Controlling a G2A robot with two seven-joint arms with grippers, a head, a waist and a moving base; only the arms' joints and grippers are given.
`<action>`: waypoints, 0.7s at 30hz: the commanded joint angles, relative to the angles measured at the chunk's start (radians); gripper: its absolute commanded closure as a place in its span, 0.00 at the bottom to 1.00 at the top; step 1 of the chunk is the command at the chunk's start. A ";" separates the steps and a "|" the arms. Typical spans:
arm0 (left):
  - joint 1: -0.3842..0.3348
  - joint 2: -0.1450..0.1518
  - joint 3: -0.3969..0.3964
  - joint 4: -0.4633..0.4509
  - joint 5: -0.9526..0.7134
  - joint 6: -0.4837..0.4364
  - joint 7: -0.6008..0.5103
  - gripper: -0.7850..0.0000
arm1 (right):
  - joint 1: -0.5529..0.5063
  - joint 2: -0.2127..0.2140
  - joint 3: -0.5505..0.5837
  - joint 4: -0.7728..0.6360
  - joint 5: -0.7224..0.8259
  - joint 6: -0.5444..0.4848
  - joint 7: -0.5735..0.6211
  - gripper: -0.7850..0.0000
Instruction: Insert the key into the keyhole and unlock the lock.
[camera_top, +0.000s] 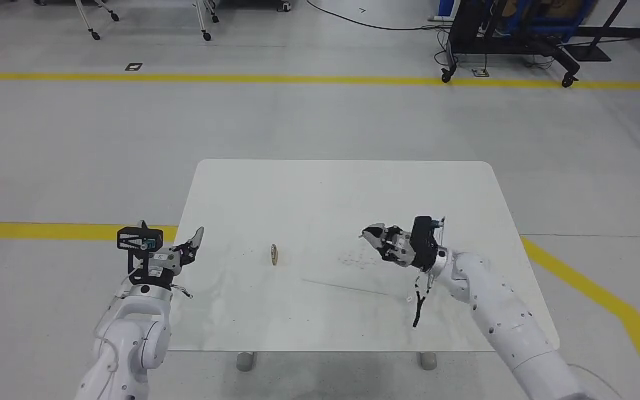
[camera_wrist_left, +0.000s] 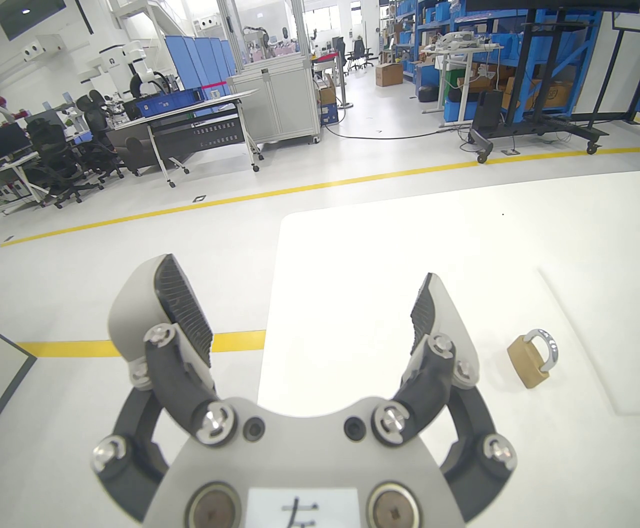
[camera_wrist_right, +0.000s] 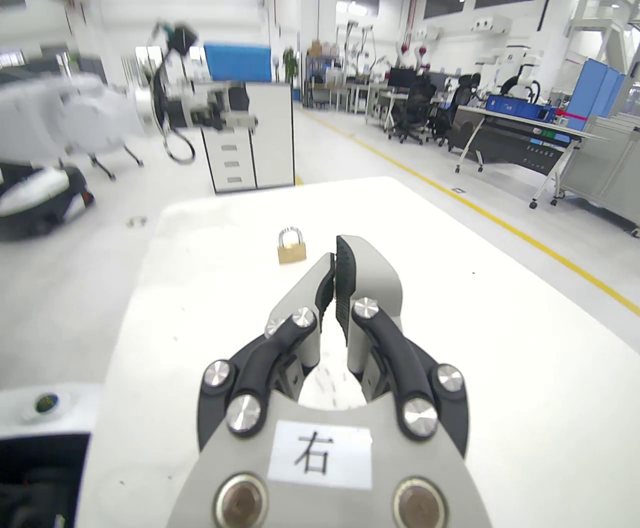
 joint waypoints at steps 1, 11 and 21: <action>0.000 0.000 0.000 0.000 0.000 0.000 0.000 0.00 | -0.014 0.003 -0.024 -0.005 0.165 -0.019 0.003 1.00; 0.000 0.000 0.000 0.000 0.000 0.000 0.000 0.00 | -0.021 0.021 -0.089 -0.029 0.371 -0.019 0.046 1.00; 0.009 -0.004 -0.013 0.003 -0.073 0.003 0.014 0.00 | -0.021 0.021 -0.089 -0.029 0.371 -0.019 0.046 1.00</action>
